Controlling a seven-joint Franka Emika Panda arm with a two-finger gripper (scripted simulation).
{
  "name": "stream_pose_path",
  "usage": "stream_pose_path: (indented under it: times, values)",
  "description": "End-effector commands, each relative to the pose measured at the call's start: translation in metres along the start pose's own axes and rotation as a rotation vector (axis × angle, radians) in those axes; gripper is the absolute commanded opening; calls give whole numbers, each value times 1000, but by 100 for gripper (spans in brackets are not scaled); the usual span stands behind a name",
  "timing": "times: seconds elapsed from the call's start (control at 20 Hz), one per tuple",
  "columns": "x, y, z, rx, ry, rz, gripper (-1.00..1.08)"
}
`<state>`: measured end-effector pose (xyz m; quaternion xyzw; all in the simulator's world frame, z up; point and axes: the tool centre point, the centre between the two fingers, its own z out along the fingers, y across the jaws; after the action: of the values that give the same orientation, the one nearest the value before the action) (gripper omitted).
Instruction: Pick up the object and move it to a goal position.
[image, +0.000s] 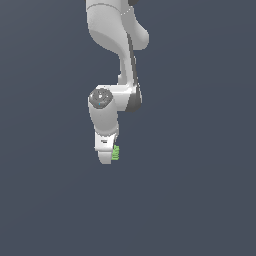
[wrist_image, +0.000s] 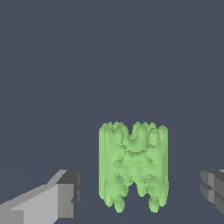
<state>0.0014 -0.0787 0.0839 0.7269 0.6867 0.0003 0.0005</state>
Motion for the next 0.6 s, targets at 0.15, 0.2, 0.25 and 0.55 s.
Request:
stream_pose_path:
  times: [0.15,0.2,0.25,0.55]
  values:
    - [0,-1,27,1,0,-3,100]
    - [0,-1,31,1,0,-3,100]
    - [0,-1,35,1,0,-3,100]
    - [0,0,42,1,0,-4,-100]
